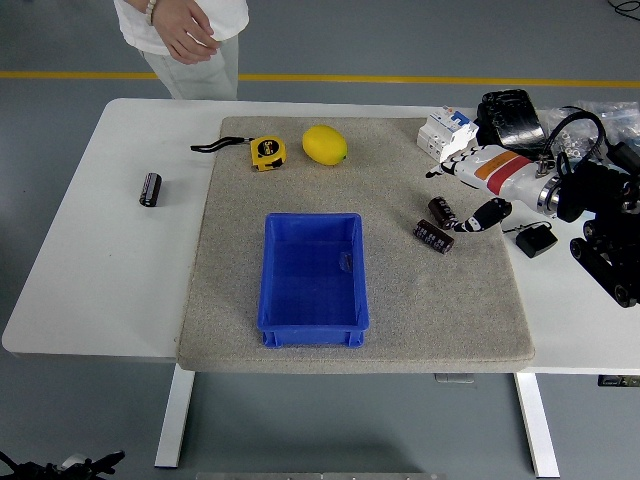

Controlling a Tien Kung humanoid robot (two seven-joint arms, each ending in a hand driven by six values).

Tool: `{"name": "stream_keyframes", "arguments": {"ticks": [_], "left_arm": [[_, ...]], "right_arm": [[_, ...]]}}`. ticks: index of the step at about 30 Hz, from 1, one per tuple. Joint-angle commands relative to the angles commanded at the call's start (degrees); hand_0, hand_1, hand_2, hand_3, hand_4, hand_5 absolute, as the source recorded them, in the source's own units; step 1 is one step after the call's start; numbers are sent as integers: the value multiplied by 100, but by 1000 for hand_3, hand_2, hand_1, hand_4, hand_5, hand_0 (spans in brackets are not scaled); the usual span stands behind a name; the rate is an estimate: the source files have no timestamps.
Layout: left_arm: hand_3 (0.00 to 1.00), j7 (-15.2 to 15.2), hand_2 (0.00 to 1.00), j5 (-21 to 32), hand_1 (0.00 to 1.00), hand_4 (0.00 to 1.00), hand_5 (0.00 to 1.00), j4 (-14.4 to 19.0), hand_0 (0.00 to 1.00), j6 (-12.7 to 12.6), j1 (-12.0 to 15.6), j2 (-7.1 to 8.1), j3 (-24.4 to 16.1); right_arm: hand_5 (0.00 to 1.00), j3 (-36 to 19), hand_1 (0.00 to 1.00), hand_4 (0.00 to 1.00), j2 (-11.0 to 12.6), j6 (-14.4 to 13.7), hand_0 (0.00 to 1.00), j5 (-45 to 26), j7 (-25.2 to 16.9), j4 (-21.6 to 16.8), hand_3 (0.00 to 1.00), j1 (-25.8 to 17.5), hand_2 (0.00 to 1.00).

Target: Pick up the battery,place it into the box

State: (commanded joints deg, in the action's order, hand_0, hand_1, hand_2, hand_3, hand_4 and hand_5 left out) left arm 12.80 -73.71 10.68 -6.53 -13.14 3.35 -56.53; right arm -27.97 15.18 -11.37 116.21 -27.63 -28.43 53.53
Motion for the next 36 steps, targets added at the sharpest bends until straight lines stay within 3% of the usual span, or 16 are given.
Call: {"name": "stream_keyframes", "arguments": {"ticks": [5,16,36], "left_arm": [[672,-6,720,-43,622,639,731,4,583,-22,-77,3,-17],[675,-18,722,-147,625,641,733,3,580,-52,-184,-5,-80],[674,-48,720,-139,623,638,729,-7,578,-58,-131,-2,-79]], "right_arm": [[252,265,734,891,-2,20,749,-101,36,258,792,44,766],[239,365,736,874,-112,41,746,-171,72,416,793,89,765],[246,244,733,837,-134,99,743,-94,88,383,782,63,766]]}}
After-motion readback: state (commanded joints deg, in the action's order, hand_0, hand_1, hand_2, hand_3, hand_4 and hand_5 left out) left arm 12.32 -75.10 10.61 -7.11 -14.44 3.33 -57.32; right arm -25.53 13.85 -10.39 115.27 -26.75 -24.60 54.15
